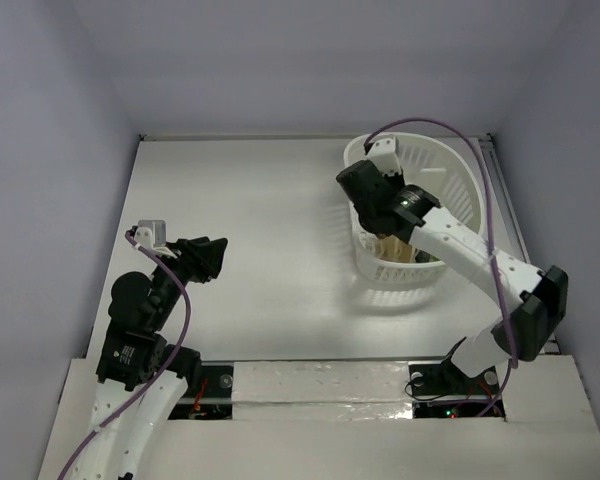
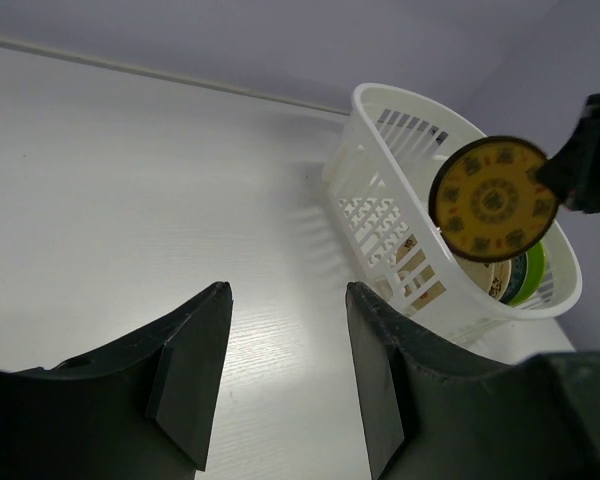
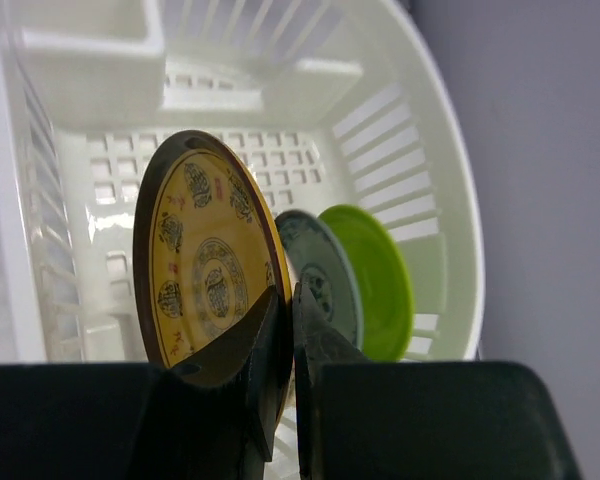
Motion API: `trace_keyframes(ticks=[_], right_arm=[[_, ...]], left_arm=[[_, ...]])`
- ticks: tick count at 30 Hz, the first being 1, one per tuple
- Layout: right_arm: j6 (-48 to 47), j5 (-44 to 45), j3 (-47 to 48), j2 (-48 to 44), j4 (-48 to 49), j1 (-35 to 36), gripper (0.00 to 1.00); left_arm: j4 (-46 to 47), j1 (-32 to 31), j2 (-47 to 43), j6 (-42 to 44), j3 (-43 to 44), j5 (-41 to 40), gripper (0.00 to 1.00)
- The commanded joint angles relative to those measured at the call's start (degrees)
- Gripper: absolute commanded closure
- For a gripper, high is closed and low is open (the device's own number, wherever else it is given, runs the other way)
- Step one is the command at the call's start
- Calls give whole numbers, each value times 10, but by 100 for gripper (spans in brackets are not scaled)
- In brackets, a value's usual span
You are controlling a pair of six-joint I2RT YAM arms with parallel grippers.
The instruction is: Unload the plates from the dish rack
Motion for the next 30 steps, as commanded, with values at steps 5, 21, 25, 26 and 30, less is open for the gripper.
trace_keyframes(ticks=[5,21,25,26,30], right_arm=[[6,52,87,-92,-6,36,100],[60,-329,102,137,292,126,100],[91,-375,104,191,346,126,100],[103,-379,104,202,353,126,100],[142,-345,107,255,353,126,100]], left_arm=[[14,3,-4,2,15,3,54],[-5,9,-9,-5,21,-56,85],[-4,9,-9,-5,21,-53,84],[-4,9,-10,-4,21,-53,82],[-4,9,-8,-5,21,-50,75]])
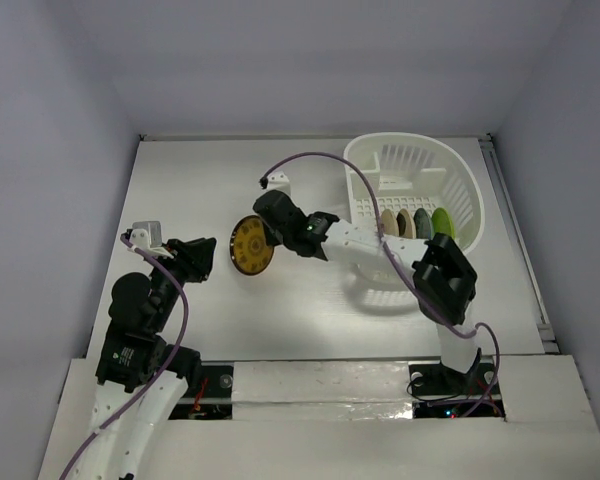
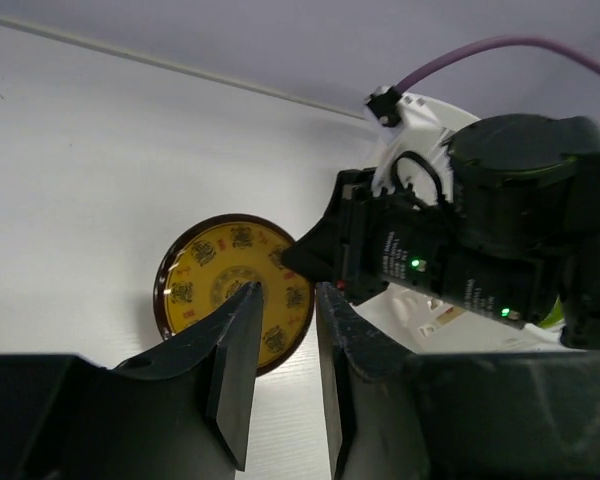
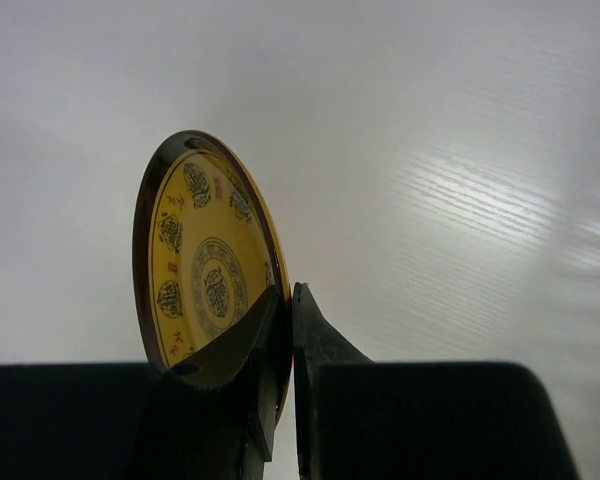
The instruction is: Unload the plates from the dish rack
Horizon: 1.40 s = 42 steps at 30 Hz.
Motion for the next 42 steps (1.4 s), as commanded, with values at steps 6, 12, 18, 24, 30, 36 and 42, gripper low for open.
trace_keyframes(ticks=[6,12,18,24,30,36,42], right_arm=[[91,56,-12,47,65,-1,100],[106,51,-32,61,76,-1,81],[102,62,-29,70,56,-1,70],[101,60,-30,66,43,-1,69],[79,73,-58,-32,44,-1,71],[44,138,-154,-201,7,-38,100],[25,161,-248,-371,-98,-132,100]], left_arm=[[19,5,-2,-2,20,1,70],[20,5,-2,-2,20,3,70],[19,5,-2,-2,20,4,70],[19,5,-4,-2,20,5,70],[20,5,-3,-2,19,5,70],[21,5,0,-2,19,10,71],[26,5,-3,-1,17,15,76]])
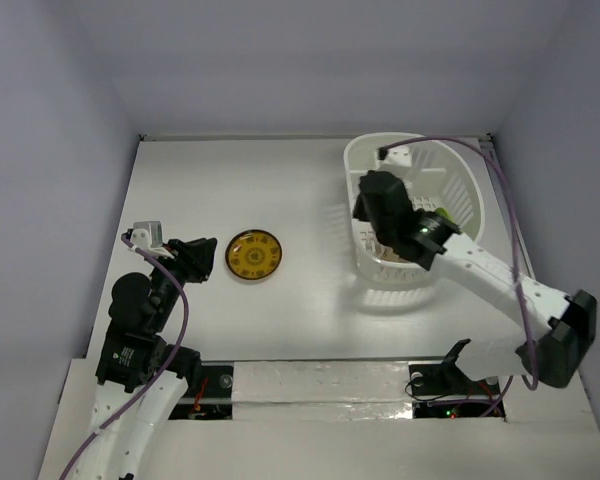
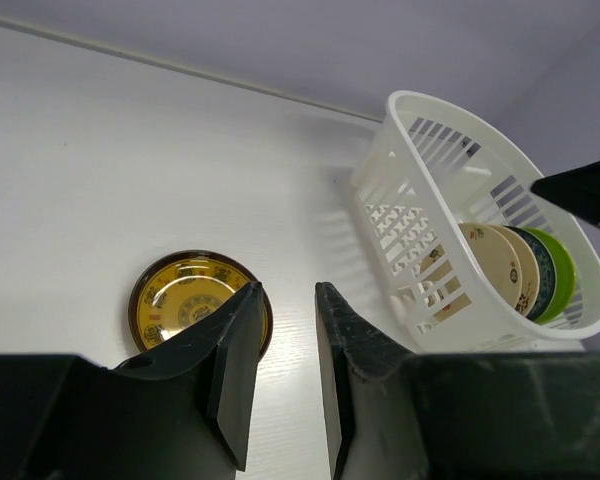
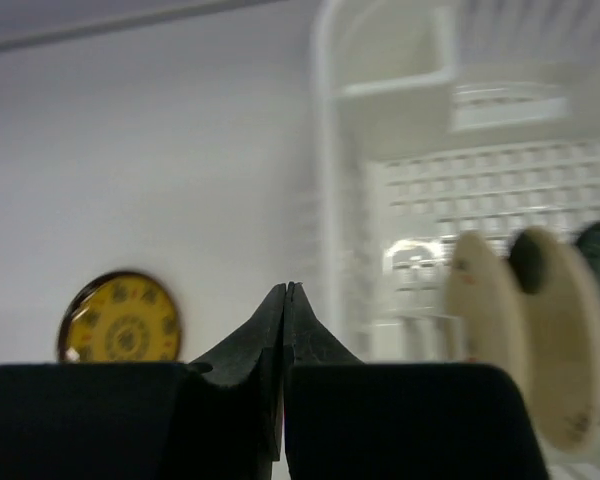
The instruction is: Unload the plates from the dish rack
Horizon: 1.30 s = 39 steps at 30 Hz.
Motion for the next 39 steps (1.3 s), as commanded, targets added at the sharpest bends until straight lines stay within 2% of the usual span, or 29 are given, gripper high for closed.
trace_keyframes(ticks=[1,2,5,6,10,13,19,25,29,34,39], right_arm=[[-25,36,-44,-48,-110,-54,99],[-34,39,-47,-67,-124,-63,87],[-53,45,-44,-73,-182,-94,63],[-58,48,-42,-68,-192,-99,59],[-88,12,-43,-37,-195,-116,57],[-103,-4,-40,-4,-192,-116,57],[-111,36,-14,56,-216,-122,61],[-115,76,15,96,-245,-122,72],[-123,91,39,102,-263,-122,83],[-136,96,57,107,-277,-122,87],[-142,103,69,115,-286,-122,97]], left_arm=[[25,5,-3,0,17,11,76],[26,5,-3,0,17,12,76],[27,5,-2,0,17,12,76],[27,5,-1,0,17,12,76],[25,5,-2,0,17,12,75],[26,5,-1,0,17,12,75],[26,5,-4,1,17,12,75],[26,5,-9,2,18,12,74],[26,5,-11,2,18,14,74],[27,5,-11,2,19,14,74],[27,5,-12,2,18,14,73]])
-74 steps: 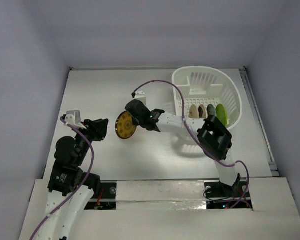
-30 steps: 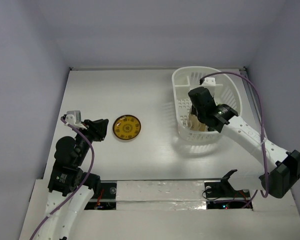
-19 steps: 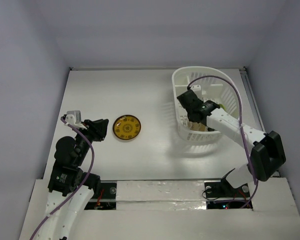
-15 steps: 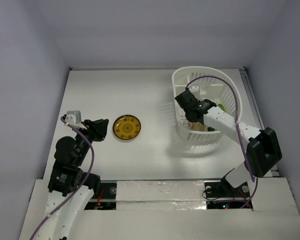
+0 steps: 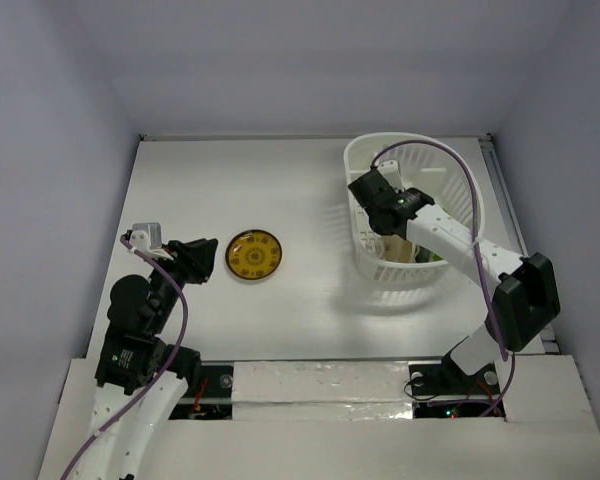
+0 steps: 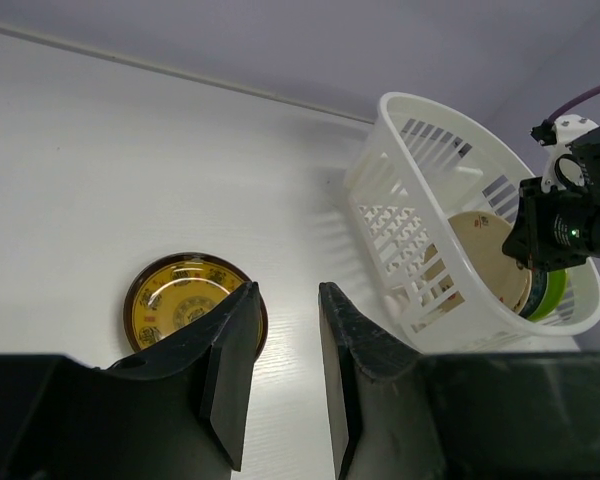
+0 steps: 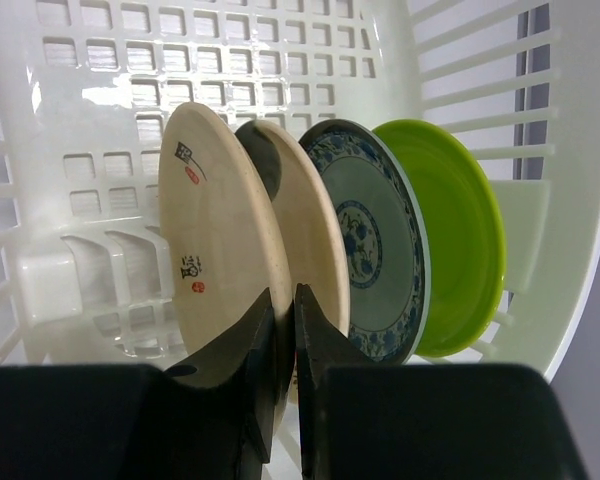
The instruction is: Unload the plates from the dish rack
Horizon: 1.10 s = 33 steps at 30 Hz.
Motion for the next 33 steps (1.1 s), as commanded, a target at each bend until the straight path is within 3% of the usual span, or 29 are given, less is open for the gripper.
trace_keyframes(ticks=[1,8,20,23,27,31,33], right_arm=[[-10,26,33,6,-12,-4,97],[-7,39,68,-14,-28,-4,100],[17,79,146,-125,-43,25,100],[24,34,135,-146,31,59,100],[49,-117,73,-148,184,99,100],[92,-246,37,-92,335,125,100],[123,-298,43,-57,366,132,100]], left_arm=[[25,5,-4,2,19,7,73],[26,5,-5,2,19,7,72],[25,5,-3,2,19,2,72],[25,10,0,1,18,2,72],[23,16,2,0,19,-3,71],[21,16,4,-2,19,-11,70],[19,16,4,-2,20,-15,69]])
